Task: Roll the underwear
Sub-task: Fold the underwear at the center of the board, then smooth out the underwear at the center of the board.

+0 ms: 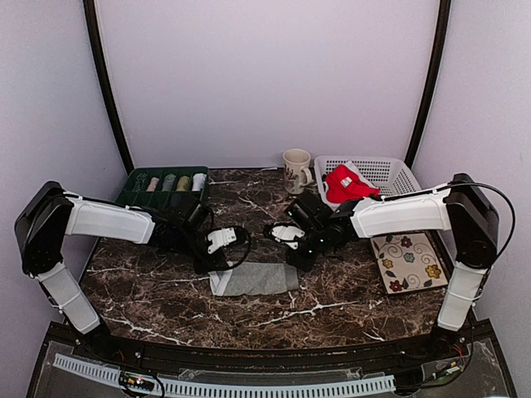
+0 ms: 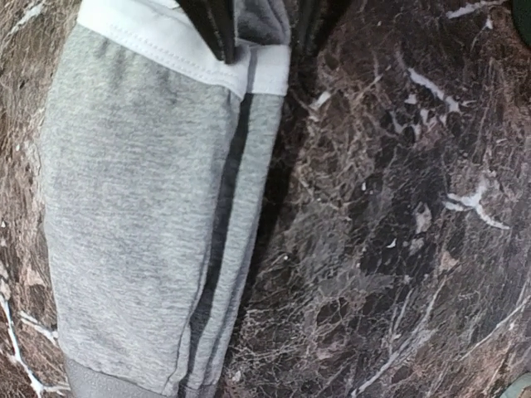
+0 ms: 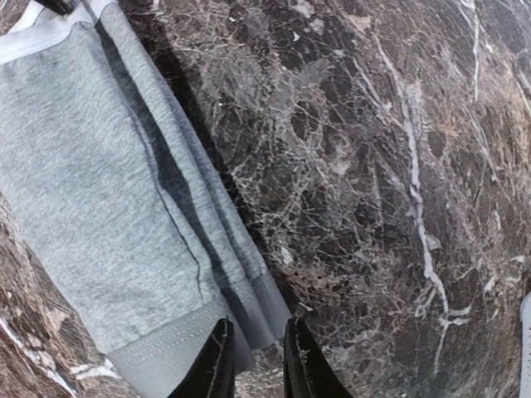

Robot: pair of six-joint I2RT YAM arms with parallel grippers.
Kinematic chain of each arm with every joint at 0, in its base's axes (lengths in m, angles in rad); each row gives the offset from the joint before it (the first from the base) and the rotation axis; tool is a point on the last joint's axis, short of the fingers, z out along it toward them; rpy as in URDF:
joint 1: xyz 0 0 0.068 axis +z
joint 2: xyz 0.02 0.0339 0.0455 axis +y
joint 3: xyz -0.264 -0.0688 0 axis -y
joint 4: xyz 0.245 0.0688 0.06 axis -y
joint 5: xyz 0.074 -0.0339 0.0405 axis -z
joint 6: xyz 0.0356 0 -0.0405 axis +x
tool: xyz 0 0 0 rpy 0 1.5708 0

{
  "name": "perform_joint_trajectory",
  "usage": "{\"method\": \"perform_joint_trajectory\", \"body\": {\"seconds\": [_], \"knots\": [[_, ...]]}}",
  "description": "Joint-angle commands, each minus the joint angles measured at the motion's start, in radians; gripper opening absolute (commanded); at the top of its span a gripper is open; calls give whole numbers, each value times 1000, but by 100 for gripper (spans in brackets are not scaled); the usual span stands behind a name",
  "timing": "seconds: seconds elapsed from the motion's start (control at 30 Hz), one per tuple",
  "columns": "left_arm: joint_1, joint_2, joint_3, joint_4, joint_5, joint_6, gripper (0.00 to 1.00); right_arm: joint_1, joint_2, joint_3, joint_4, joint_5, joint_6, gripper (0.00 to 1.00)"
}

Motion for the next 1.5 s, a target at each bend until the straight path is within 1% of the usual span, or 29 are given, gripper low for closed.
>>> {"method": "perform_joint_trajectory", "body": {"seconds": [0.0,0.03,0.1,0.2,0.27,0.4,0.5,0.6,0.8,0.9,1.0,1.17,1.4,1.47], "knots": [[26,-113,9,25,-76,-88,37,-27,-87,22,-48,20,84,27],[32,-127,13,28,-82,-119,40,-37,-103,16,-52,15,106,33],[40,-147,24,18,-104,-167,45,-57,-132,3,-56,-2,140,39],[43,-171,27,-15,-92,-222,48,-81,-166,-7,-64,-75,184,43],[43,-195,15,-31,-21,-245,48,-83,-184,-15,-55,-142,201,43],[43,-236,-44,15,185,-286,46,-85,-180,-28,-13,-293,245,38],[43,-195,-24,-3,253,-314,44,-84,-148,-19,7,-394,284,35],[43,-131,9,-37,257,-318,43,-84,-115,-16,36,-463,325,34],[43,-50,47,-40,234,-304,42,-84,-71,-32,60,-501,349,31],[44,-7,72,-53,231,-284,42,-84,-52,-39,61,-496,357,31],[44,31,98,-80,246,-266,41,-85,-52,-54,62,-487,363,30],[44,59,98,-91,256,-238,39,-88,-64,-79,51,-474,362,29],[46,95,105,-125,242,-199,33,-99,-72,-92,43,-470,358,29],[47,93,110,-126,230,-197,28,-101,-72,-93,38,-469,354,29]]}}
